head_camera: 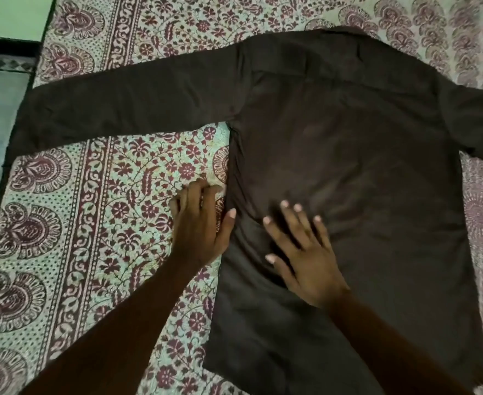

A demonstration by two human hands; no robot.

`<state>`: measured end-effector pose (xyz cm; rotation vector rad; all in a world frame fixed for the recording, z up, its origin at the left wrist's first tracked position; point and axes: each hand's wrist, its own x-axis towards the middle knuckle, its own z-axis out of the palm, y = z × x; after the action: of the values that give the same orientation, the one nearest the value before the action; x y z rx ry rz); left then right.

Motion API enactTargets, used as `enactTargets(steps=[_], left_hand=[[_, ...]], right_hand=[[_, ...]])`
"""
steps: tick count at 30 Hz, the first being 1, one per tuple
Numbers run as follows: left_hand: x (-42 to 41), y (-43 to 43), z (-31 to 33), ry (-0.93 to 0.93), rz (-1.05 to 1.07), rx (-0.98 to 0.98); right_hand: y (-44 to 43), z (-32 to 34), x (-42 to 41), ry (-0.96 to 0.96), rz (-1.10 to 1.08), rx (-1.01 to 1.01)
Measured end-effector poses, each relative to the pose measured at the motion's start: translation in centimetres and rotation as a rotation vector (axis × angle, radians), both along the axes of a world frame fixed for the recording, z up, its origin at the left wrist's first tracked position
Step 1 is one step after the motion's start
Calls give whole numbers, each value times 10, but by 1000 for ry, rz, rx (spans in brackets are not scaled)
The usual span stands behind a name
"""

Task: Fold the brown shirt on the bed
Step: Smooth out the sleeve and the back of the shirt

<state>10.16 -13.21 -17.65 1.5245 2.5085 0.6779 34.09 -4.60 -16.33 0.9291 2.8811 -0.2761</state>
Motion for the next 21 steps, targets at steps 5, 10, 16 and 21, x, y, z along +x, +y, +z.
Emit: enactTargets(steps=[5,10,16,21], left_hand=[[48,-33,4,19,162,-223],[59,-47,9,-186,216,-175],[63,-52,29,-197,136,-277],[71,-75,31,-434,153,-304]], right_hand=[[-20,-10,0,-45,-343,-13],[-98,-5,36,-96,-289,-86],[-104,10,24,1,-382,-167],[-54,6,-43,125,-322,-87]])
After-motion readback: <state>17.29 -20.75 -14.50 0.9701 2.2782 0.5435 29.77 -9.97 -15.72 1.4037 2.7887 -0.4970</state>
